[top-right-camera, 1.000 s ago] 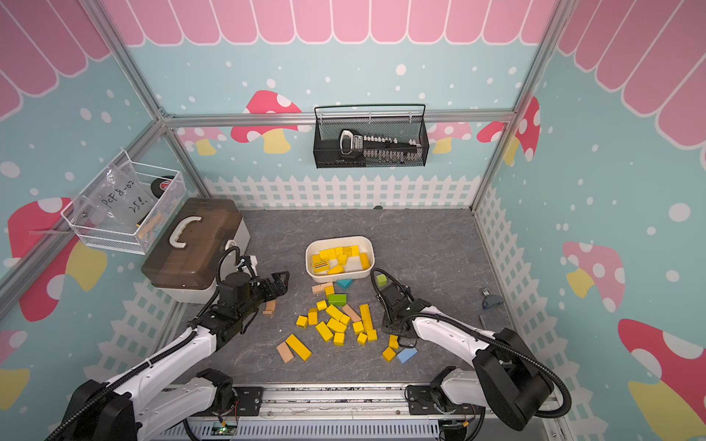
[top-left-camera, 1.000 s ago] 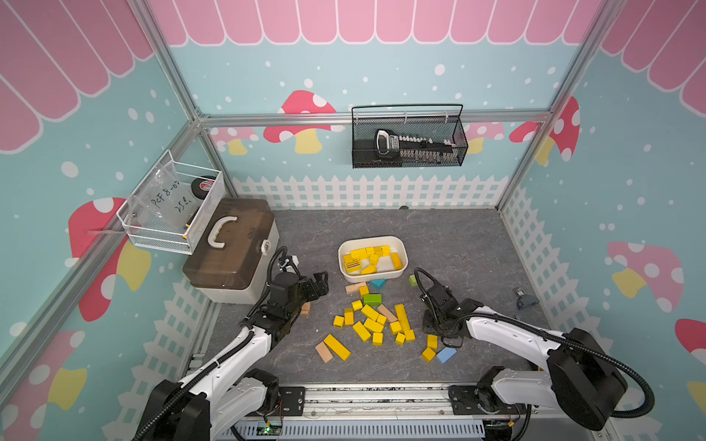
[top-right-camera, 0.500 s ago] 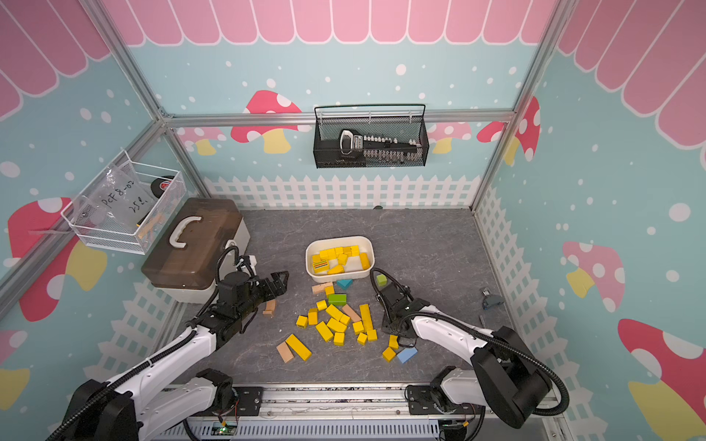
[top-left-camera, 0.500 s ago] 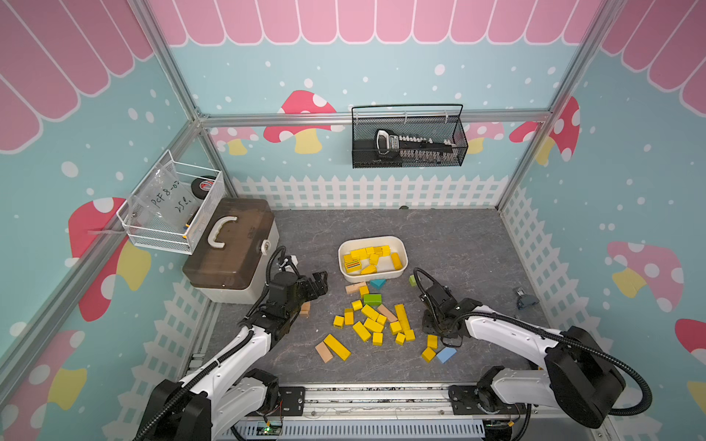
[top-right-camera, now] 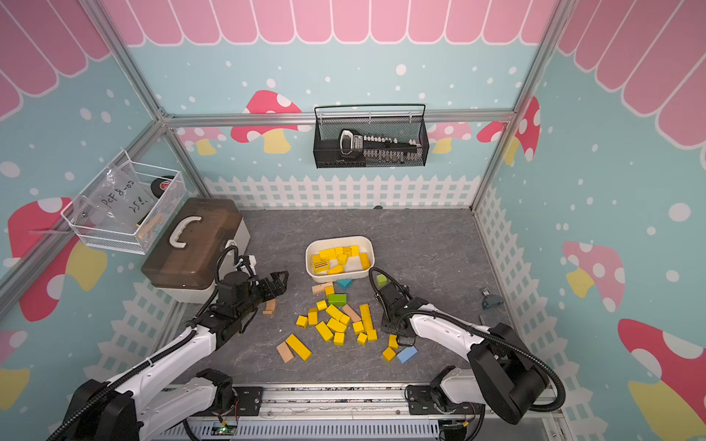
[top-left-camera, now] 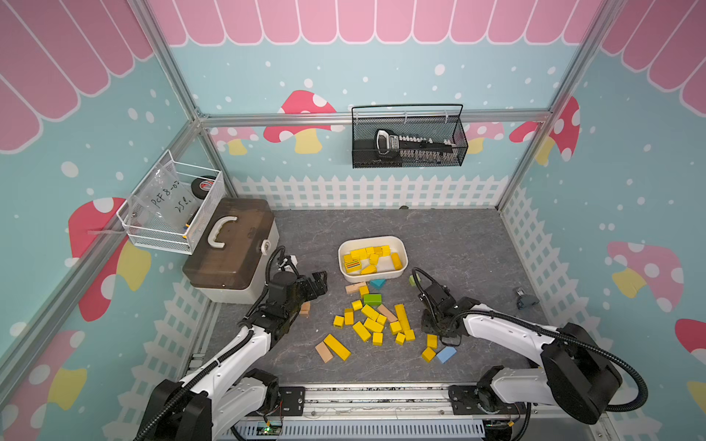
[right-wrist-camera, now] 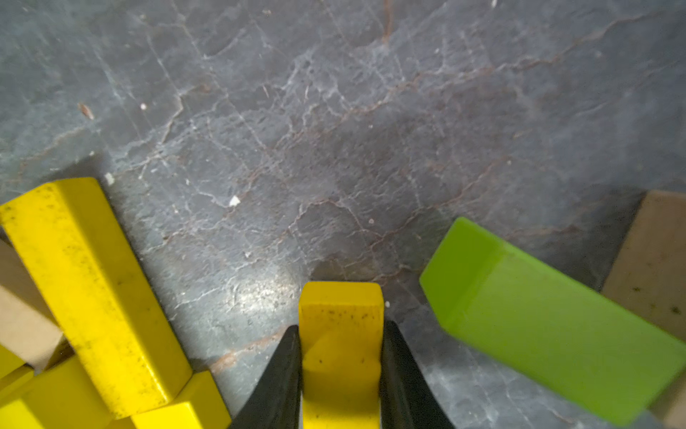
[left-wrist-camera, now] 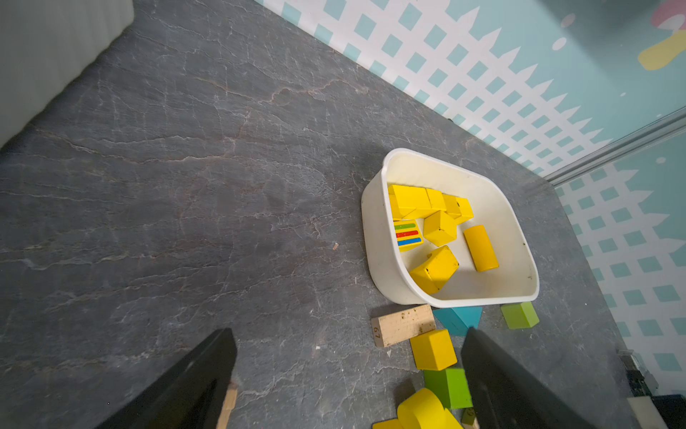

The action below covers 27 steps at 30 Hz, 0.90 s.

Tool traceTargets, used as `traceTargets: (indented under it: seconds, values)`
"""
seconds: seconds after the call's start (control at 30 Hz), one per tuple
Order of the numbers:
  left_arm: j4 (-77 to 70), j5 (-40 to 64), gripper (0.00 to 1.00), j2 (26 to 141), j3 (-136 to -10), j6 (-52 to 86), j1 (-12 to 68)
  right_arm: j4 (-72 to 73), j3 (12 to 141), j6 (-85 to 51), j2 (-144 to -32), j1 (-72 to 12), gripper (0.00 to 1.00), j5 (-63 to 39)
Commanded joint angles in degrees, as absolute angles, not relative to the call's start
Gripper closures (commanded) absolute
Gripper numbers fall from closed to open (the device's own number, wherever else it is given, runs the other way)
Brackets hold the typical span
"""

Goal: Pick out the yellow building blocks
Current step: Pick up the building block from the center of the board.

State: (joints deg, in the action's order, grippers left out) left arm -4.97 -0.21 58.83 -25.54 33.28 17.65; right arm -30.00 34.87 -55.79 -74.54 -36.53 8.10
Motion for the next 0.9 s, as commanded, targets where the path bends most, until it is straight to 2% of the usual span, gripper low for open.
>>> traceTargets:
  seconds: [0.0, 0.33, 0.53, 0.87]
  values:
    - [-5.2, 0.3, 0.00, 59.1, -26.9, 34.6, 17.3, -29.7, 33.8, -56.6, -71.4, -36.9, 0.71, 9.0]
    - [-5.2, 0.5, 0.00, 58.6, -26.5, 34.7, 17.1, -21.1, 34.7, -49.3, -69.1, -36.9, 0.70, 2.8]
    - [-5.4, 0.7, 0.00, 58.0, -26.0, 35.2, 16.4, -24.5, 48.7, -42.9, -75.6, -37.0, 0.69, 2.4]
    - [-5.7, 2.6, 0.00, 59.0, -25.9, 36.1, 14.6, -30.1, 74.1, -35.6, -95.6, -36.9, 0.69, 0.0]
